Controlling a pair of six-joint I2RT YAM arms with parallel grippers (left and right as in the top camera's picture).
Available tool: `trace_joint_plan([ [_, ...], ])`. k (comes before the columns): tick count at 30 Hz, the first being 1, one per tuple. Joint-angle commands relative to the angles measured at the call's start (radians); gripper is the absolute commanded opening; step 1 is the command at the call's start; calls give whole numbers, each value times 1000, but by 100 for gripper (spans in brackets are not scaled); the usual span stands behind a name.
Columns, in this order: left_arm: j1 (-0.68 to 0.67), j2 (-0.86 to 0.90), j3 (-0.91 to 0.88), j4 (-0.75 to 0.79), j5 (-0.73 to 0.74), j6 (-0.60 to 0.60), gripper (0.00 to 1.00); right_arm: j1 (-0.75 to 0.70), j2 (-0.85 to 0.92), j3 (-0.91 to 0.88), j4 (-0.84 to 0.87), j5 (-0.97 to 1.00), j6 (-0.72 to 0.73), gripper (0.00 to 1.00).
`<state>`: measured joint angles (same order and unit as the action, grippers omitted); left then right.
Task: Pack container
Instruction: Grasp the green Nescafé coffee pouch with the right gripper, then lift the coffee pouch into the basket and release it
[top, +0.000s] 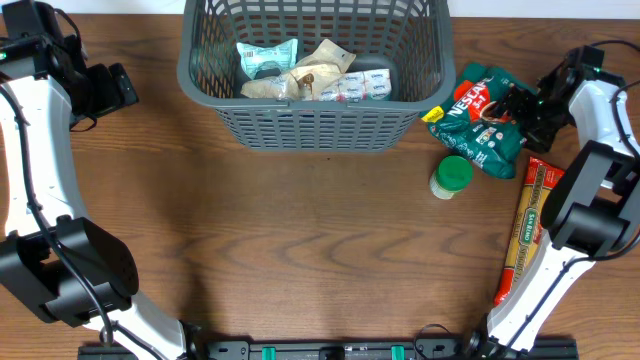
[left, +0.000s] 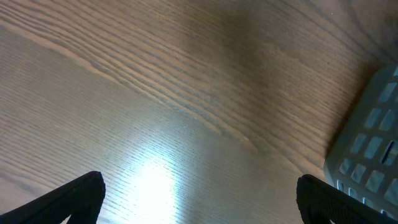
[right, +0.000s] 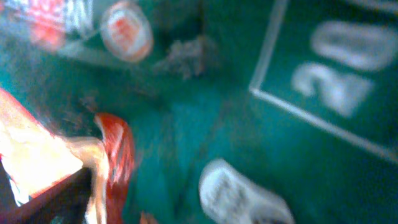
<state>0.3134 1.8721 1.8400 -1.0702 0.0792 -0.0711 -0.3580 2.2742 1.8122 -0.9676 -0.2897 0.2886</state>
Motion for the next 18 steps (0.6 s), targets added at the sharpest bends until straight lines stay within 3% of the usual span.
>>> trace_joint_plan([
  [1, 4, 0, 0, -5, 10, 6, 99, 22, 90, -8, -14, 23, -16, 72],
  [4, 4, 0, 0, -10, 18, 6, 100, 31, 116, -8, -28, 23, -16, 64],
  [7, 4, 0, 0, -14, 18, 7, 99, 38, 116, -8, -35, 23, -17, 49],
  [10, 4, 0, 0, -13, 18, 11, 99, 39, 100, -8, -46, 23, -17, 30],
  [13, 4, 0, 0, -14, 18, 14, 99, 38, 69, -6, -66, 24, -18, 1],
  [18, 4, 0, 0, -14, 18, 14, 99, 37, -38, -6, -77, 32, -29, 1],
])
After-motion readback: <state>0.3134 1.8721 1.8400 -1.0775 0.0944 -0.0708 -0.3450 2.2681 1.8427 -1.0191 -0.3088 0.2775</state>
